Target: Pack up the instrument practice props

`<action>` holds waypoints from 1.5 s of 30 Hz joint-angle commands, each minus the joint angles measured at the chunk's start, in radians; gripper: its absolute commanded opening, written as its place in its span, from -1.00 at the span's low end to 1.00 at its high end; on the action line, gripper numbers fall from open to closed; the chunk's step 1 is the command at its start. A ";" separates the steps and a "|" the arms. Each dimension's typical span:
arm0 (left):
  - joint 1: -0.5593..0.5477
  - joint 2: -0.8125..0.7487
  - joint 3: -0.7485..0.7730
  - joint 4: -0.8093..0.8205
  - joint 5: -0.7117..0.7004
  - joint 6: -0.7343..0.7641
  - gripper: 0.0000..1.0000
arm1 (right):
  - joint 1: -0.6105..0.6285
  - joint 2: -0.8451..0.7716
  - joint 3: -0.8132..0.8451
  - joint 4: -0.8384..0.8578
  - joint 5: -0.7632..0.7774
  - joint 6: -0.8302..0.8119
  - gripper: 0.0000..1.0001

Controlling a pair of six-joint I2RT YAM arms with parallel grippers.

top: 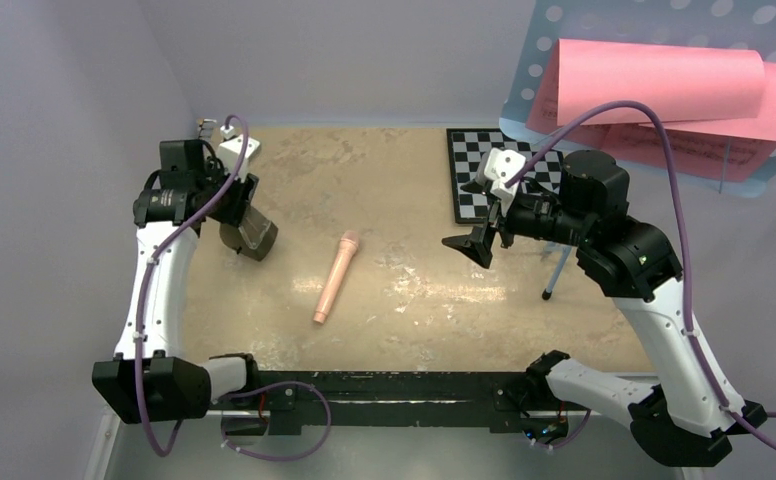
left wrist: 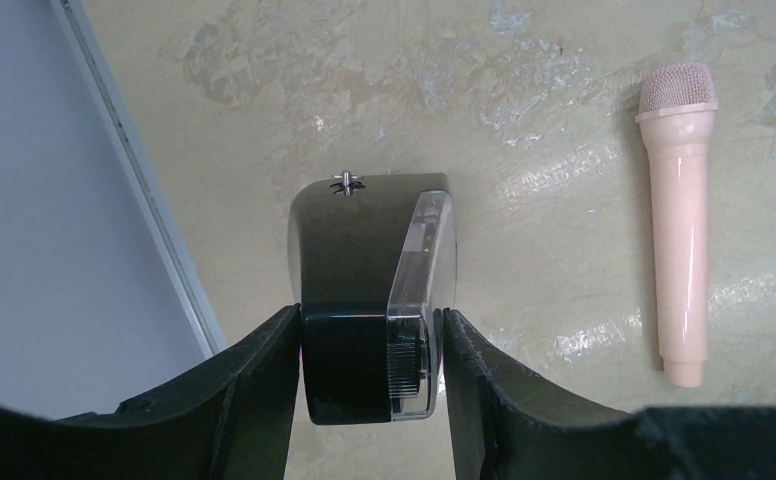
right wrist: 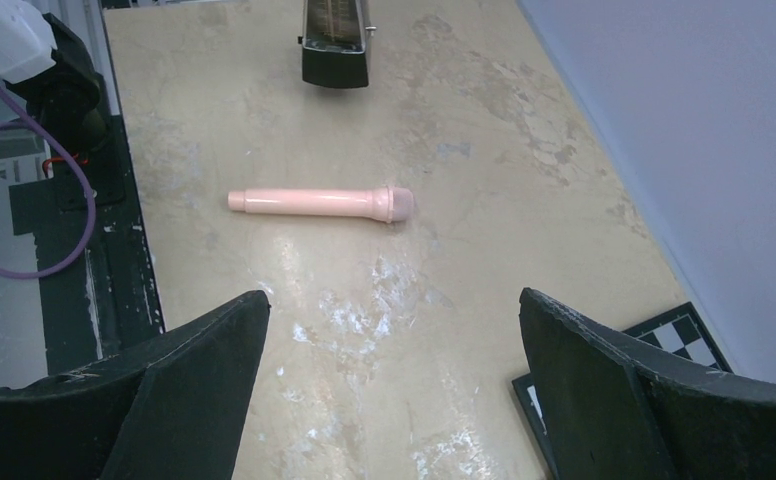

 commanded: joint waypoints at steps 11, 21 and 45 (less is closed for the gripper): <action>0.346 0.276 0.380 -0.758 0.590 1.148 -1.00 | 0.004 0.069 0.077 -0.033 -0.052 0.007 0.97; 0.426 0.165 0.082 -0.769 0.312 1.623 -1.00 | 0.015 0.104 0.119 -0.110 -0.067 -0.026 0.95; 0.515 0.207 0.085 -0.638 0.249 1.508 -0.01 | 0.017 0.081 0.103 -0.110 -0.072 -0.036 0.97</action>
